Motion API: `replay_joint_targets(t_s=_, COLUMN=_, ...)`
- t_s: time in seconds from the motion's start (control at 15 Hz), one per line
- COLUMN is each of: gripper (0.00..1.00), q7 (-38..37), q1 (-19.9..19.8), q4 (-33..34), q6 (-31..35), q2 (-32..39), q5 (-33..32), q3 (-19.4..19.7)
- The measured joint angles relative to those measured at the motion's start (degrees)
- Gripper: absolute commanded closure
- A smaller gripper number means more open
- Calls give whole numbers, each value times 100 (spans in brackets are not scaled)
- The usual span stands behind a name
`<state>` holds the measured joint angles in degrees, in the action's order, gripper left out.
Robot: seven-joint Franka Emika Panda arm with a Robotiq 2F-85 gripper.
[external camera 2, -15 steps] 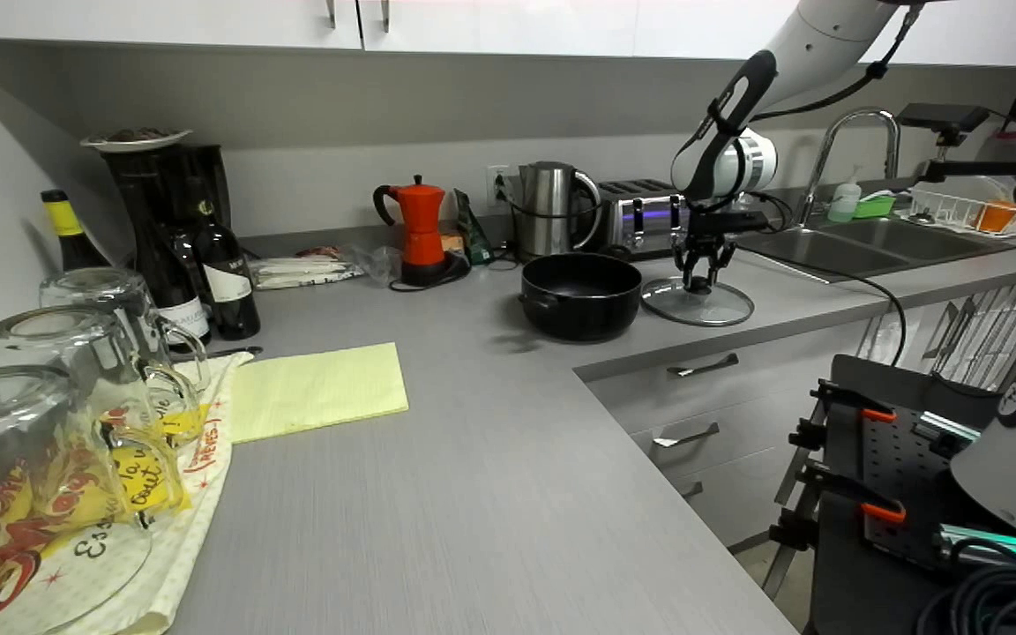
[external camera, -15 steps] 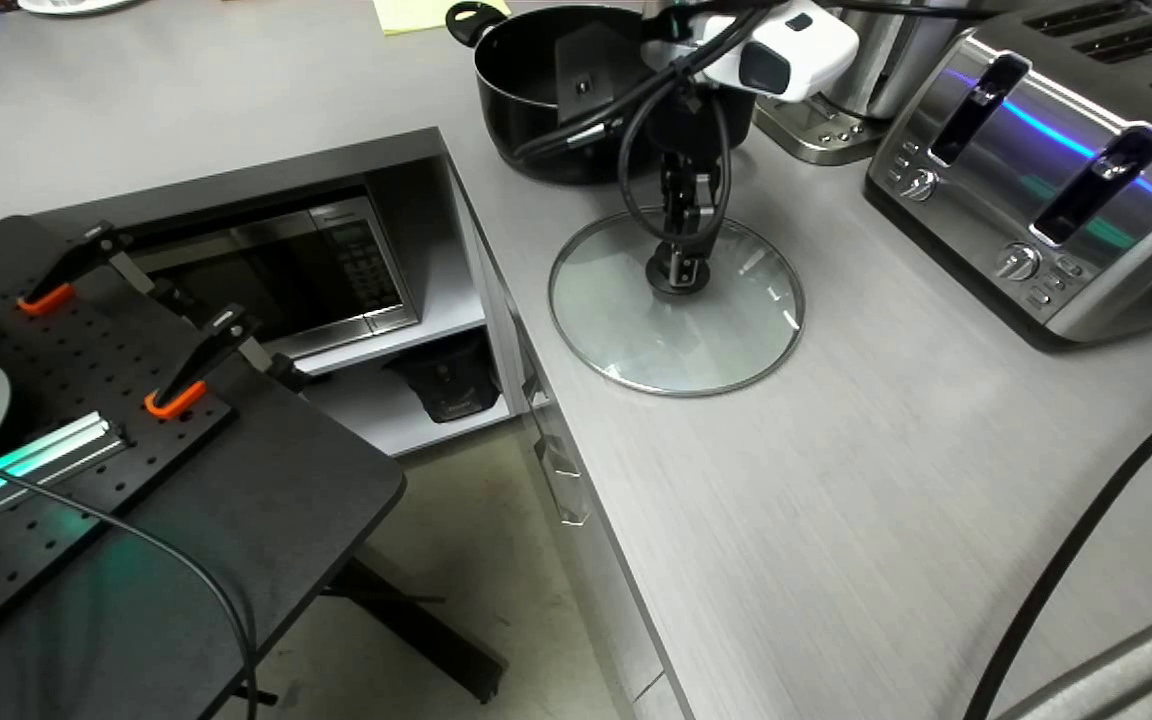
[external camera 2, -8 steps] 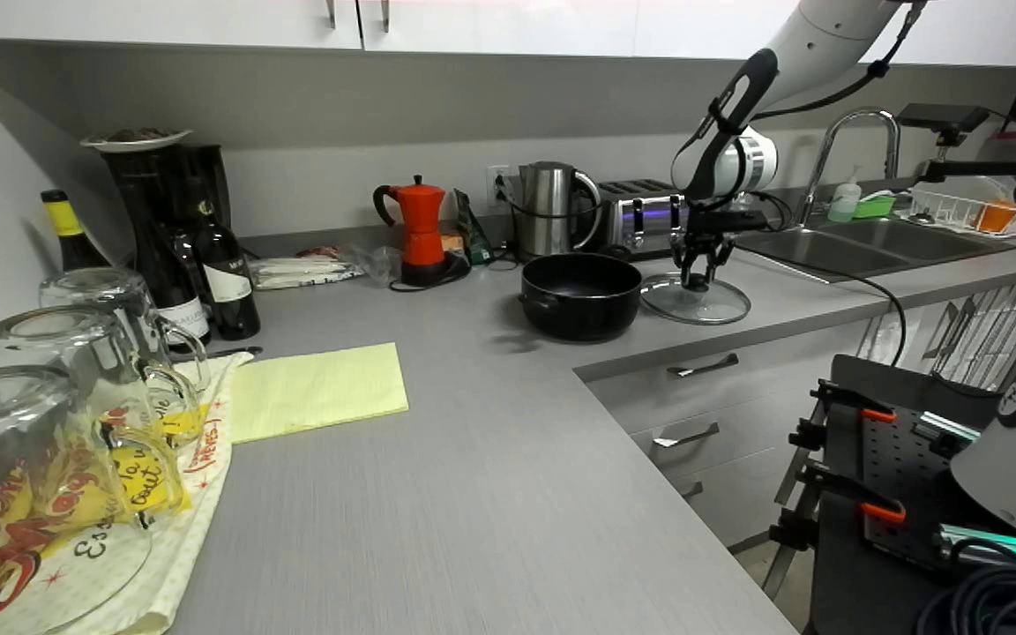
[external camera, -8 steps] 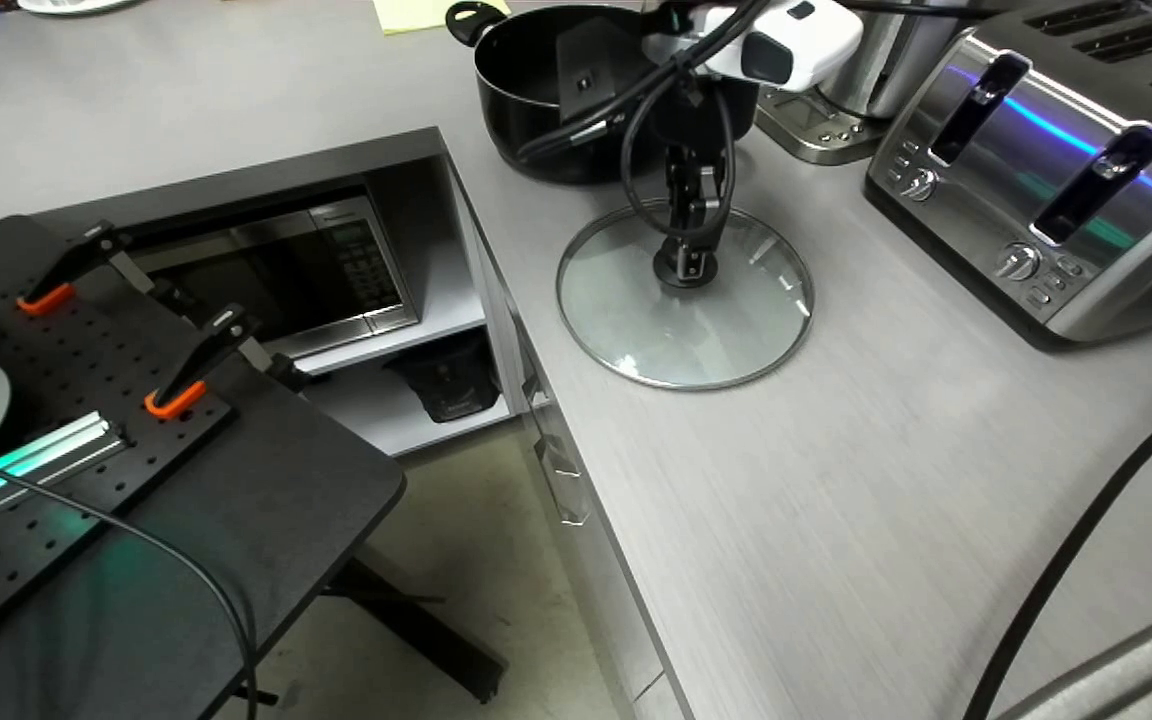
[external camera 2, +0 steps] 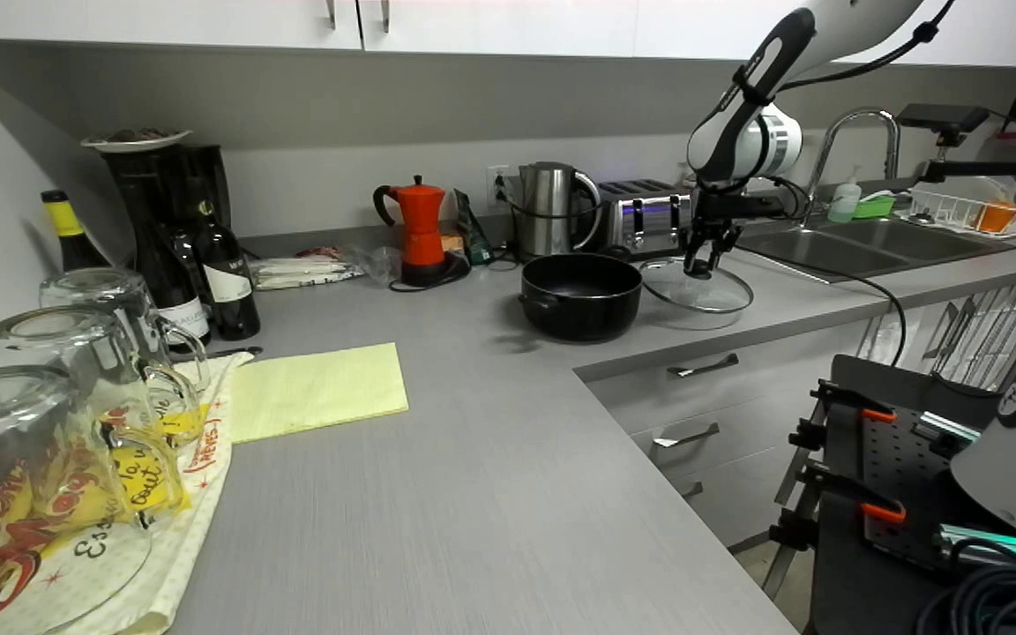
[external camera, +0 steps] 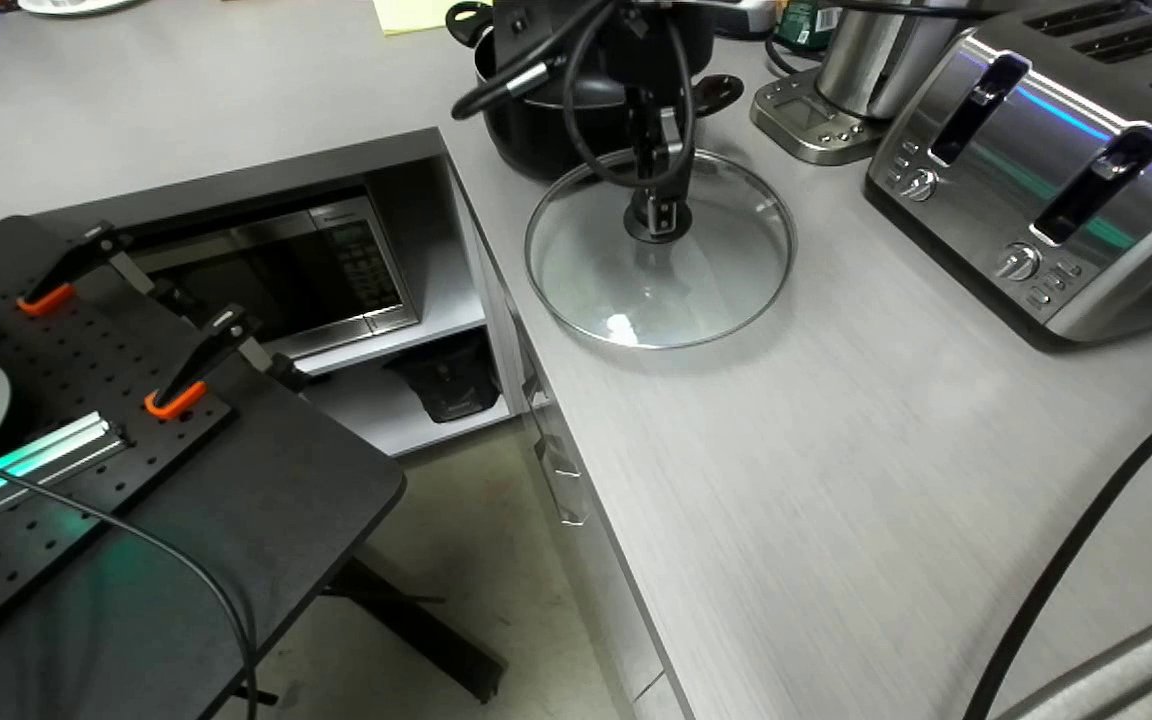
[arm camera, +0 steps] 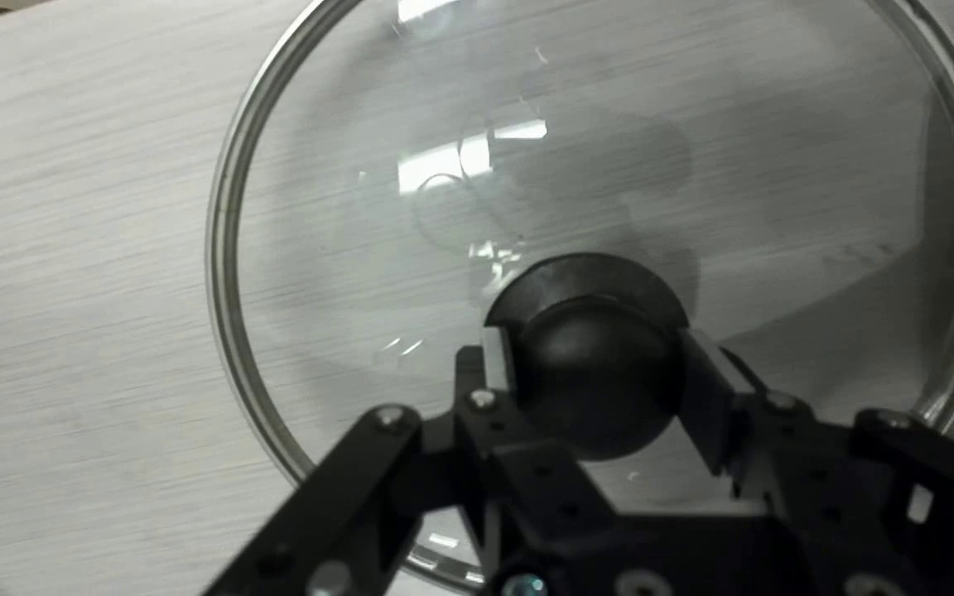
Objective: Put the glass lid on the black pot.
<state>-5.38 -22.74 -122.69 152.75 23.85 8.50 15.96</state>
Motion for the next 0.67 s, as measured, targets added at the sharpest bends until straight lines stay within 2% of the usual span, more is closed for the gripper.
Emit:
replay_joint_targets(t_s=0.4, gripper=75, q7=703, q1=121, q4=-1036, q6=6, q2=-1087, q5=-14, q3=-124)
replay_joint_targets(t_s=0.67, gripper=75, q7=1033, q1=251, q4=-1438, q6=-22, q2=-1641, q5=-76, q3=-127)
